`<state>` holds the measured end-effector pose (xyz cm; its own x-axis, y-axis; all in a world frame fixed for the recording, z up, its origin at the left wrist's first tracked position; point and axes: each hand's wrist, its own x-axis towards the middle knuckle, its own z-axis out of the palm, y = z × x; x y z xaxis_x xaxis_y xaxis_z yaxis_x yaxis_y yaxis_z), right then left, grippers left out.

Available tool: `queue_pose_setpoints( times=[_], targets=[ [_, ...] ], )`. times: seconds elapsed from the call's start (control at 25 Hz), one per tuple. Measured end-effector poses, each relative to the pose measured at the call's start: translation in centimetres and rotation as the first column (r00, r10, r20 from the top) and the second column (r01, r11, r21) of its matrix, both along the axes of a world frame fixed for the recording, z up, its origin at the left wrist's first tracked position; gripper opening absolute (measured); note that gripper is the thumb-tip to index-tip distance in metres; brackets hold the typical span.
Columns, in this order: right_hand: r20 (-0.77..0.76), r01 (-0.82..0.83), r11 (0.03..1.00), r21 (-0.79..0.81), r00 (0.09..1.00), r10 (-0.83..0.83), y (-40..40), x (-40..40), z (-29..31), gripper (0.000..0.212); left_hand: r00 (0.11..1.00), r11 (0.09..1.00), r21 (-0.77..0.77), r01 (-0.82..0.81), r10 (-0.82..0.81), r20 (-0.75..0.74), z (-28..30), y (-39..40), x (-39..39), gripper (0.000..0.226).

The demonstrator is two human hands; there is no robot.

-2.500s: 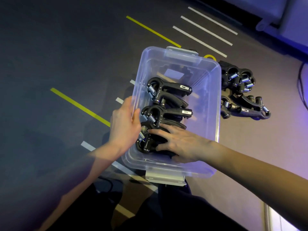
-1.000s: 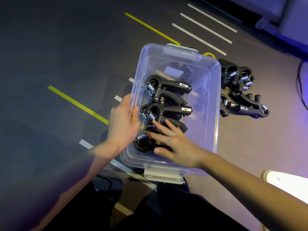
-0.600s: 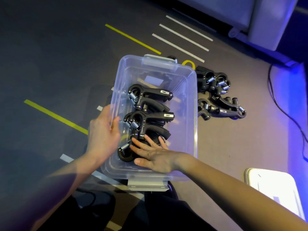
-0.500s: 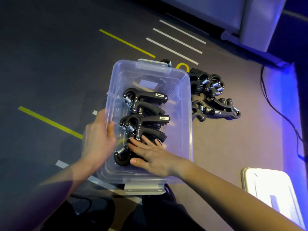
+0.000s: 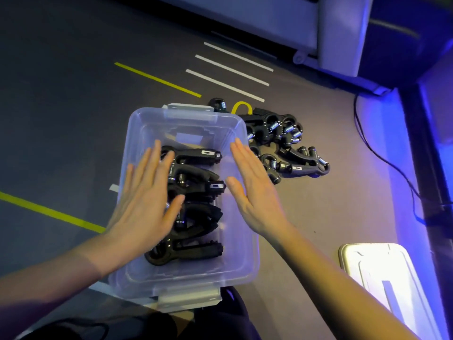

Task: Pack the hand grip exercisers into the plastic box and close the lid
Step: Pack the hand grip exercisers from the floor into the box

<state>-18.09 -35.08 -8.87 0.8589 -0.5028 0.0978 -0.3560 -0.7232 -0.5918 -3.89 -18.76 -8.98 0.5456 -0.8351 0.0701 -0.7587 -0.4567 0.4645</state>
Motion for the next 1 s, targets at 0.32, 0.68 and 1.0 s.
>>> queue_pose_setpoints(
  times=[0.32,0.68,1.0],
  targets=[
    [-0.075,0.397,0.913,0.096,0.917,-0.391,-5.7,-3.8,-5.0,0.060,0.948,0.949,0.092,0.302,-0.310,0.075,0.8,-9.4,-4.8,0.076],
    [-0.421,0.694,0.719,0.040,0.664,-0.617,-10.6,-1.1,-11.8,0.045,0.974,0.972,0.078,0.223,-0.225,0.010,-2.7,-12.3,-6.2,0.077],
    [-0.449,0.777,0.621,-0.100,0.522,-0.725,-10.7,1.6,-12.5,0.042,0.968,0.970,0.135,0.201,-0.218,0.123,-3.1,-14.1,-5.3,0.087]
  ],
)
